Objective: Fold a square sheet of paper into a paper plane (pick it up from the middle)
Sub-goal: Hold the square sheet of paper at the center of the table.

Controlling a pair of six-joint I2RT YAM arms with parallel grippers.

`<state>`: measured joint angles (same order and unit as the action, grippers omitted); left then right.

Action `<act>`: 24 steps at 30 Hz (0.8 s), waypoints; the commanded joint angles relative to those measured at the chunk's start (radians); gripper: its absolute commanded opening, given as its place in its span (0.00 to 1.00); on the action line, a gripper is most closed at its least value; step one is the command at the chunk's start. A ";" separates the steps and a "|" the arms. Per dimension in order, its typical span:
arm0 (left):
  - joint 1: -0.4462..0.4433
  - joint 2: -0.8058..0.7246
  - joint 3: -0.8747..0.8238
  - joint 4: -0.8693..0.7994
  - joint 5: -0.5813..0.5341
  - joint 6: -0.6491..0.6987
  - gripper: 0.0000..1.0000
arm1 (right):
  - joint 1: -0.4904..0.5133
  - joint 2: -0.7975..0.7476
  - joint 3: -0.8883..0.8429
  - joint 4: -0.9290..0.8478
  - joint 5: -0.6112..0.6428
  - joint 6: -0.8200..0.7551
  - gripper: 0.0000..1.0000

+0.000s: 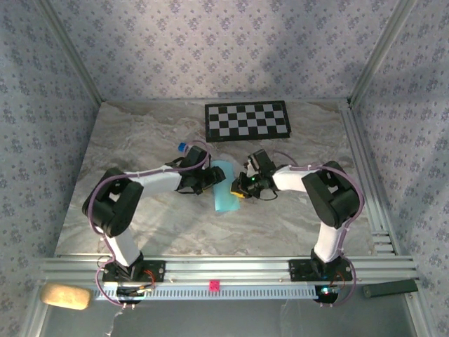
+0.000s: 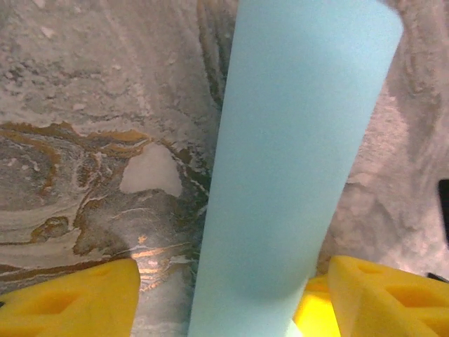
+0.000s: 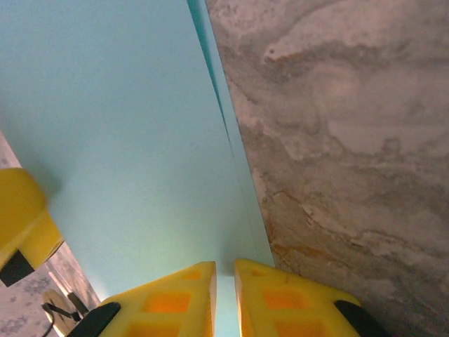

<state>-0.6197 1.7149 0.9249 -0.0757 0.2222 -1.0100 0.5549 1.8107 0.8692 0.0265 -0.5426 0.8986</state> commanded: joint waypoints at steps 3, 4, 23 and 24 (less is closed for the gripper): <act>0.072 -0.086 -0.083 0.172 0.160 0.031 0.72 | 0.041 -0.009 -0.105 0.076 0.049 0.262 0.17; 0.082 -0.090 -0.090 0.174 0.170 0.042 0.72 | 0.045 -0.012 -0.118 0.102 0.055 0.284 0.17; 0.089 0.032 -0.020 0.100 0.256 0.188 0.60 | 0.043 -0.001 -0.106 0.095 0.054 0.260 0.17; 0.086 0.039 -0.014 0.098 0.259 0.193 0.59 | 0.044 -0.001 -0.107 0.092 0.054 0.259 0.17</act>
<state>-0.5240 1.7363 0.8642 0.0441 0.4641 -0.8623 0.5812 1.7786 0.7765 0.2066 -0.4831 1.1629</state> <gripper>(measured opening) 0.596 0.169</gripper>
